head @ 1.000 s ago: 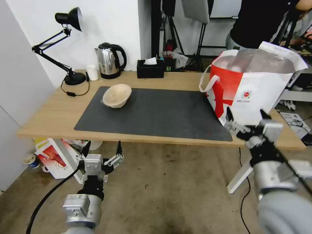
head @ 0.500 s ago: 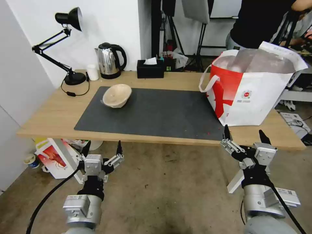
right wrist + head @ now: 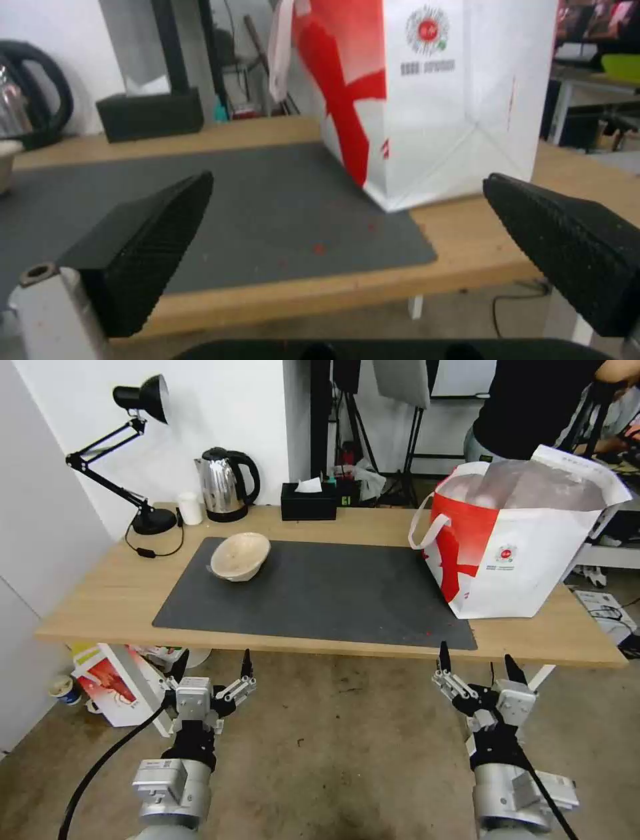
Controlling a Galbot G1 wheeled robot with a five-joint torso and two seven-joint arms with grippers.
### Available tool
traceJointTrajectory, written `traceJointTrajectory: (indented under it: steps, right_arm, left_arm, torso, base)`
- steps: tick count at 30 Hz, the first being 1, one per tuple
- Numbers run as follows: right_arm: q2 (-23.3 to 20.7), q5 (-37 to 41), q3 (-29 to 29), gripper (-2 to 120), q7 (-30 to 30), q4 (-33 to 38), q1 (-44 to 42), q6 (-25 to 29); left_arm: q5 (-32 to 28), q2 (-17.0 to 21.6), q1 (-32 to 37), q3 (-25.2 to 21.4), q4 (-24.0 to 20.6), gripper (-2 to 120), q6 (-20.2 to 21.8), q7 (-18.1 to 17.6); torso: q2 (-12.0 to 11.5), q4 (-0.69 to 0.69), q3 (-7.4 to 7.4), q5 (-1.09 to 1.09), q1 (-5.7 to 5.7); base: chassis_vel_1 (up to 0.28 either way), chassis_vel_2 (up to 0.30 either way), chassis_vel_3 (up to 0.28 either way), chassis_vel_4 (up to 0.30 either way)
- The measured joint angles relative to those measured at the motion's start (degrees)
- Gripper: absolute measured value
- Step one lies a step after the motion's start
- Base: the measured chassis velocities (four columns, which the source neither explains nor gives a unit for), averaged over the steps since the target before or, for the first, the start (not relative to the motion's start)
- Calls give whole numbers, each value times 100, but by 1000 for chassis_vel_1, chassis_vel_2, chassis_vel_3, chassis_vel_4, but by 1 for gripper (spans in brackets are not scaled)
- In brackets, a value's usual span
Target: Pick up the trash from the table and place it into the takeout bag.
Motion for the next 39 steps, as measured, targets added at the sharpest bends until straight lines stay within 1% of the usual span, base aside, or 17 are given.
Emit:
traceJointTrajectory:
  steps: [9, 20, 25, 28, 39]
  right_arm:
    - [23, -194, -161, 100, 55, -178, -169, 93]
    - [-87, -179, -208, 100, 11, -123, -335, 66]
    - [-126, -259, -198, 100, -98, -173, -310, 69]
    - [-139, -436, -190, 100, -166, -216, -273, 75]
    - [-191, -461, -173, 100, -189, -252, -229, 68]
  left_arm:
    - [-11, -6, -32, 0, 44, 98, 6, -7]
    - [-27, -5, -47, -8, 47, 98, 6, -17]
    - [-24, -17, -34, 0, 46, 98, 6, -18]
    - [-20, -29, -23, 0, 45, 98, 6, -20]
    - [-14, -43, -22, 14, 45, 98, 6, -20]
  torso:
    - [0, 0, 0, 0, 0]
    - [0, 0, 0, 0, 0]
    - [0, 0, 0, 0, 0]
    - [0, 0, 0, 1, 0]
    - [0, 0, 0, 0, 0]
  base:
    - [0, 0, 0, 0]
    - [0, 0, 0, 0]
    - [0, 0, 0, 0]
    - [0, 0, 0, 0]
    - [0, 0, 0, 0]
